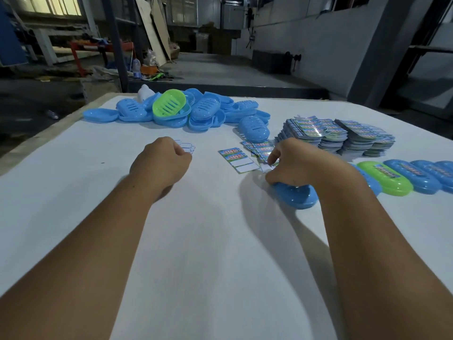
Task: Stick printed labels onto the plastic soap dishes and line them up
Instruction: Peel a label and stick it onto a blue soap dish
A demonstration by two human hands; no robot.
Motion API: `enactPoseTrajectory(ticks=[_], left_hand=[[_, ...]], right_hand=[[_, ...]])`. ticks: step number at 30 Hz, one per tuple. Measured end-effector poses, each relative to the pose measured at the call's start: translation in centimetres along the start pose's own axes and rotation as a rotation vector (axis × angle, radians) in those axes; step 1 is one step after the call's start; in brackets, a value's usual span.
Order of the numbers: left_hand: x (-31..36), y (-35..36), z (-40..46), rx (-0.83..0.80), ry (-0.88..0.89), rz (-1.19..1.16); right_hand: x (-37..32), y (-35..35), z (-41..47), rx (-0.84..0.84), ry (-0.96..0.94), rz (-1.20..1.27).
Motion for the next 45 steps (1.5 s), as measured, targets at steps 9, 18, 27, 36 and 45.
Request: enactPoseTrajectory(ticks=[9,18,27,36,45], left_hand=[[-0.1,-0.5,0.3,0.024,0.002,0.015],[-0.8,-1.7,0.4,0.074,-0.024,-0.006],[-0.2,-1.5,0.7,0.141,0.036,0.032],[-1.5,-3.0,1.2,0.295,0.051,0.015],[6.8,2.5,5.0,0.109,0.354,0.057]], right_hand=[[-0.1,-0.1,0.7,0.051,-0.039,-0.036],[-3.6,1.6,0.7,0.107,-0.168,0.126],[-5.5,2.6,0.6,0.198,-0.222,0.111],[-5.7,3.0,1.0,0.194,-0.199,0.132],[-4.0,-1.1,0.3,0.409,-0.135,0.47]])
Point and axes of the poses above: each hand's wrist, its own z-axis towards the middle knuckle, its own y-axis out of the palm, x = y × z, the point moved 10 cm from there along z, towards the middle knuckle, and after that the axes turned 14 degrees about y, right-handed, at the moved point
